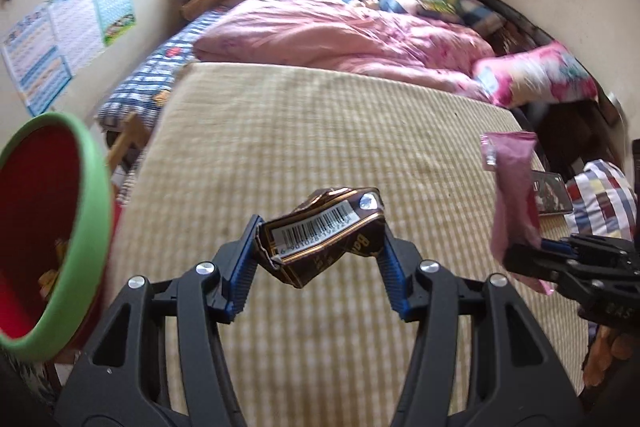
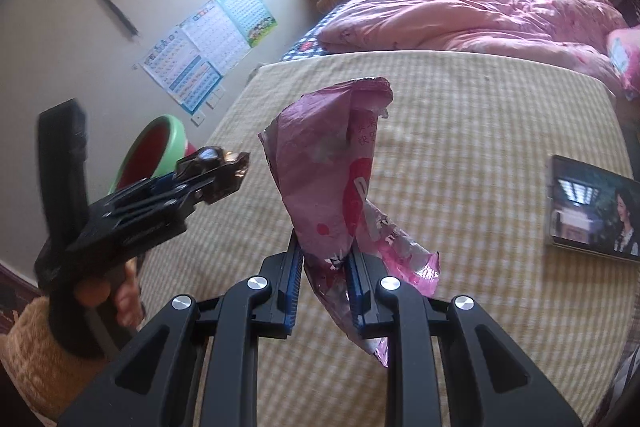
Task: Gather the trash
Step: 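Carry the chocolate wrapper and pink wrapper with both tools over the bucket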
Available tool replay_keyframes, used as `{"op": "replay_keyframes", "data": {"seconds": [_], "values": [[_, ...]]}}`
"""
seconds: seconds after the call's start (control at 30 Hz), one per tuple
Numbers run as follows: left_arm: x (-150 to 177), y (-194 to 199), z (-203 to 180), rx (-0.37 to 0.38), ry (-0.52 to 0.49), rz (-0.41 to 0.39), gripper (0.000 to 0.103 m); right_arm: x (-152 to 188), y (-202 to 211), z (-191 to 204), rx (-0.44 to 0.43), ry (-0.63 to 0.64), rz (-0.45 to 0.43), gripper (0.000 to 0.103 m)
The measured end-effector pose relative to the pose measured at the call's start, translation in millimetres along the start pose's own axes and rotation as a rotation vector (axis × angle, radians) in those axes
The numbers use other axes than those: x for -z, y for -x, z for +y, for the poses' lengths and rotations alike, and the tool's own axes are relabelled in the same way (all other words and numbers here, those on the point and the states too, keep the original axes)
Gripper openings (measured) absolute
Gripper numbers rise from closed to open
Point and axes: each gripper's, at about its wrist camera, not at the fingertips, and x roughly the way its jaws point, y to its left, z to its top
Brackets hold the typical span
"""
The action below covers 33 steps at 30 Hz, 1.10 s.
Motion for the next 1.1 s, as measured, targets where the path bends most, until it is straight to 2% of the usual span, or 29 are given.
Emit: {"op": "replay_keyframes", "data": {"seconds": [0.17,0.3,0.43,0.63,1.1], "values": [[16.9,35.7,12.2,-0.052,0.038,-0.052,0.053,1.0,-10.7,24.0,-0.019,0.050,0.025,0.021],[32.1,52.9,26.6,-0.077,0.086,-0.058,0.053,-1.2,-13.7,38.1,-0.030,0.074,0.022,0.021],[36.0,66.9,38.2,-0.111,0.107,-0.079,0.053,-4.8,-13.8,57.5,-0.043,0.113,0.012,0.021],[34.8,93.7,53.0,-0.146,0.114,-0.153,0.053,-8.8,-12.4,85.8,-0.062,0.165,-0.009,0.021],[41.7,101.6,83.4,-0.172,0.149,-0.155,0.053,-9.6,-29.0,115.8,-0.072,0.208,0.001,0.021]]}}
